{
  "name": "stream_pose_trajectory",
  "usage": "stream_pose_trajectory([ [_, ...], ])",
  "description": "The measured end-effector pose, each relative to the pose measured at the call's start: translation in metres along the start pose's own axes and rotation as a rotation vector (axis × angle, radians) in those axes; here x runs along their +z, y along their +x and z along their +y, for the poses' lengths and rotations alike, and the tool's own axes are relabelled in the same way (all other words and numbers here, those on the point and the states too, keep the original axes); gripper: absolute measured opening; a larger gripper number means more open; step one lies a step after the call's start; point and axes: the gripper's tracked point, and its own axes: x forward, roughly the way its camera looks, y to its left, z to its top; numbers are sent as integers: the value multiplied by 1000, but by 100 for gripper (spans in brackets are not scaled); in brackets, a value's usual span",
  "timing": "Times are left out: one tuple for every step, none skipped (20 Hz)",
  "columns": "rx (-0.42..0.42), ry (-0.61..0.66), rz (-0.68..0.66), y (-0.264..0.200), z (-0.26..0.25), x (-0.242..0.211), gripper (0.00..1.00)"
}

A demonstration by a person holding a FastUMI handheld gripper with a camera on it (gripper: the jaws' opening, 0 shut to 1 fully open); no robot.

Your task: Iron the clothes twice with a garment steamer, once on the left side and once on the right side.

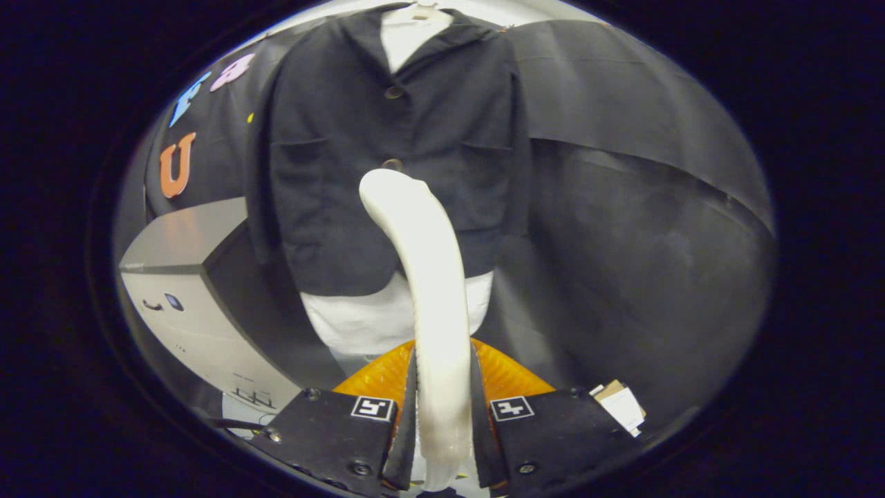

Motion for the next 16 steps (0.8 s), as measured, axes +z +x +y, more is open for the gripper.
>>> stream_pose_trajectory([
  [-7,32,-10,-3,-14,9,38],
  [-18,62,-21,-5,-30,19,38],
  [-30,87,-38,-7,-45,31,38],
  [-37,113,-59,-8,-60,46,38],
  [-40,130,-74,-10,-70,60,38],
  [-40,151,-93,-12,-81,75,38],
  [-38,172,-115,-14,-90,92,38],
  [-37,193,-140,-14,-98,111,38],
  [-32,213,-171,-14,-106,135,38],
  [-28,224,-199,-14,-111,155,38],
  [-24,235,-230,-15,-115,177,38],
  [-17,245,-261,-14,-117,201,38],
  [-7,250,-289,-13,-119,223,38],
  [1,258,-314,-13,-121,242,38],
  [13,262,-342,-12,-119,264,37],
  [23,267,-366,-11,-116,283,37],
])
